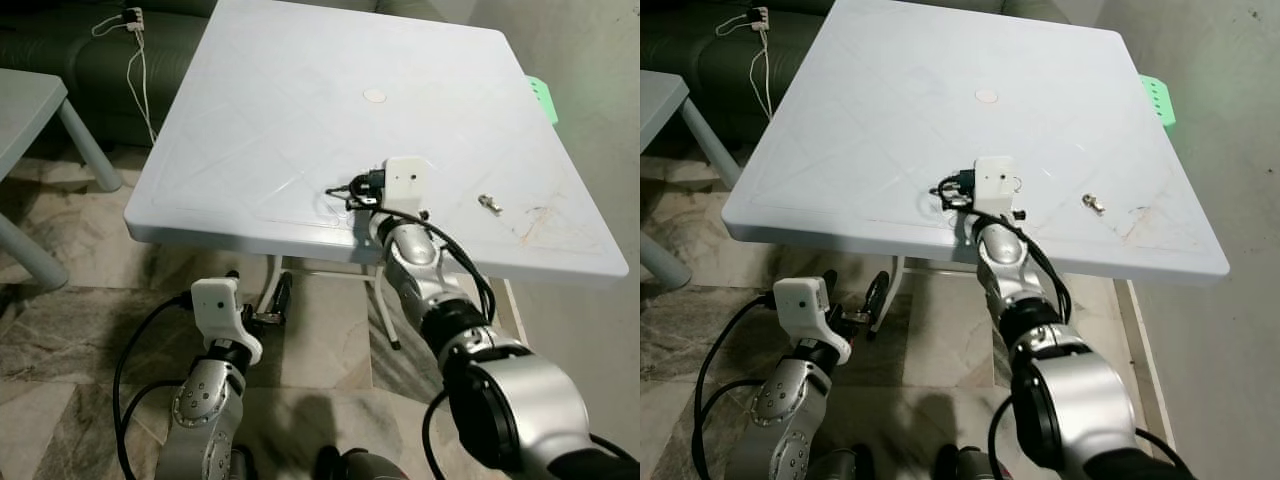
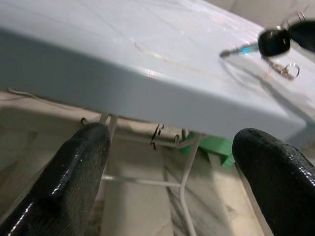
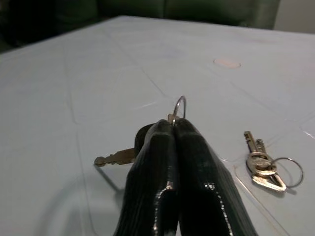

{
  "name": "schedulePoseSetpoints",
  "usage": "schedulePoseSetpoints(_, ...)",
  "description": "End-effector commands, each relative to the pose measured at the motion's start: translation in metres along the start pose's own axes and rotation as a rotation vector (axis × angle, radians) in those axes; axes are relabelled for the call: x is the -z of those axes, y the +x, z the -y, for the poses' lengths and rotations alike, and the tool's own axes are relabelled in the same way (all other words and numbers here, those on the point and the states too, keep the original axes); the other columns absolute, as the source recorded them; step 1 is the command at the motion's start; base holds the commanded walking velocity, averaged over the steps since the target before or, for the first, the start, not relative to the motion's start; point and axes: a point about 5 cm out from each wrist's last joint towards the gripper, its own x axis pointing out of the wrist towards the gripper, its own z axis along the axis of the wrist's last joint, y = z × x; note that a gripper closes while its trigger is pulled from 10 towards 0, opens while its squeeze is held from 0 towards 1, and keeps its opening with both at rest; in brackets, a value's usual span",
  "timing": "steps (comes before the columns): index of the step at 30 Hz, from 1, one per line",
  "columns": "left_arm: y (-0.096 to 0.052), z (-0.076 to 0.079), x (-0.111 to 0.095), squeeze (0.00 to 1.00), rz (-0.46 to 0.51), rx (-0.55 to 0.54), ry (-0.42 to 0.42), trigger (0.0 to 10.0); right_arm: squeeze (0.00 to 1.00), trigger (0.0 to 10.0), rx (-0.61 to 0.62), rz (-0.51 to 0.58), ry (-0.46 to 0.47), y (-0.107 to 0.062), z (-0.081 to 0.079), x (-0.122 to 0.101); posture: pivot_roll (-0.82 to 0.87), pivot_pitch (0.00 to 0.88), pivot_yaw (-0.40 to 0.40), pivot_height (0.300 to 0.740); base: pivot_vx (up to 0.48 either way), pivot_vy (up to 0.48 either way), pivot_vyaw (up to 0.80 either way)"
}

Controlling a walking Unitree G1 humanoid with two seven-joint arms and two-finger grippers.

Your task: Hang keys on a hook

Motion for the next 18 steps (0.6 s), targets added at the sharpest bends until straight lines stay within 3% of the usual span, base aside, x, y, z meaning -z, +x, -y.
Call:
schedulePoseSetpoints(1,0.0,0.001,0.001,0.0,-0.002,-0.002,-0.015,10.0,0.0,10.0,-0.031,0.077,0.021,-0.006,0.01,-0.007,0.1,0.17,-0.167,0.74,0.0,0.0,0.0)
schedulePoseSetpoints(12,0.011,-0.024,-0.017,0.0,0.051,-0.062,0.052,10.0,0.0,10.0,-0.004,0.153,0.01,-0.042,0.051,-0.008,0.08,0.168,-0.145,0.74,0.0,0.0,0.0)
schedulePoseSetpoints(18,0.011,-0.038,-0.026,0.0,0.083,-0.089,0.077,10.0,0.0,10.0,0.026,0.136,-0.013,-0.063,0.067,-0.005,0.07,0.17,-0.136,0.74,0.0,0.0,0.0)
